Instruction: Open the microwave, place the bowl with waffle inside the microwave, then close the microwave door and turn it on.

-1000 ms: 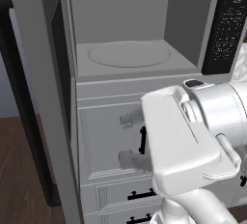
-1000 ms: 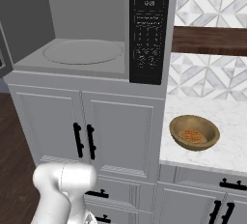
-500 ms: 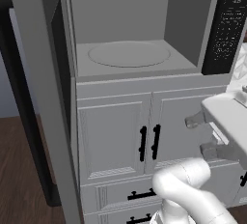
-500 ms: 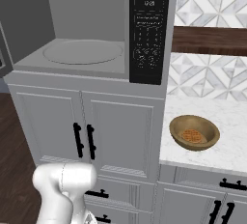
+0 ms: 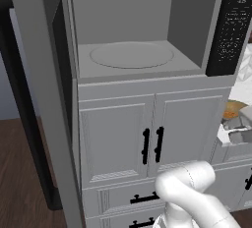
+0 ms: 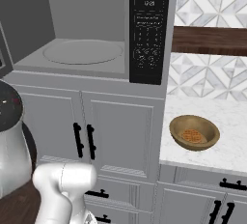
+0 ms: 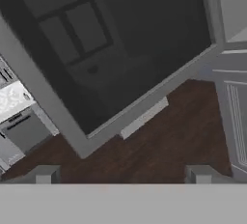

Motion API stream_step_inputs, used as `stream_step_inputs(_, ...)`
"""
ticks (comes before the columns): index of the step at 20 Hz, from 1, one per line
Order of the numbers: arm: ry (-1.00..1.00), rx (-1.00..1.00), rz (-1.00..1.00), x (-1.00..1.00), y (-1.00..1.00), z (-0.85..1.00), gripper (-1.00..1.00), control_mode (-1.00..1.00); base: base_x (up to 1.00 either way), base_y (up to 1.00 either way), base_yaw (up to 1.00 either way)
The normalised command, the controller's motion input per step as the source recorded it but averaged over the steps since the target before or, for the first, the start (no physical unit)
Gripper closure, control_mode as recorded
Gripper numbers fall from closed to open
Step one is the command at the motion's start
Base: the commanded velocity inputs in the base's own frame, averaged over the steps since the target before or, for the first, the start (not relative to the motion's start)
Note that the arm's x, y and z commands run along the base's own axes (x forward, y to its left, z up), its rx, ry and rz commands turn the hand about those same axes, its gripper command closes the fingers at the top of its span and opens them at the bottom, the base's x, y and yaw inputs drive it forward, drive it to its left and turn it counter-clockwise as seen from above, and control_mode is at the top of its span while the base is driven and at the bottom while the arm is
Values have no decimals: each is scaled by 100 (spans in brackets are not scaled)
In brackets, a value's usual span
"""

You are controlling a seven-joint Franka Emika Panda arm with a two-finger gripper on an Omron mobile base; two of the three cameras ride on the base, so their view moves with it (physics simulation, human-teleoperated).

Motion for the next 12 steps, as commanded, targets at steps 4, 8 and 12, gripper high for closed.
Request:
stream_step_inputs(4,31,-28,-33,86,-43,-12,-100,-100,0,0,0)
stream_step_inputs(8,25,-39,-37,93,-15,-19,-100,-100,0,0,0)
stream_step_inputs(12,16,-35,-37,68,-29,-40,-100,-100,0,0,0)
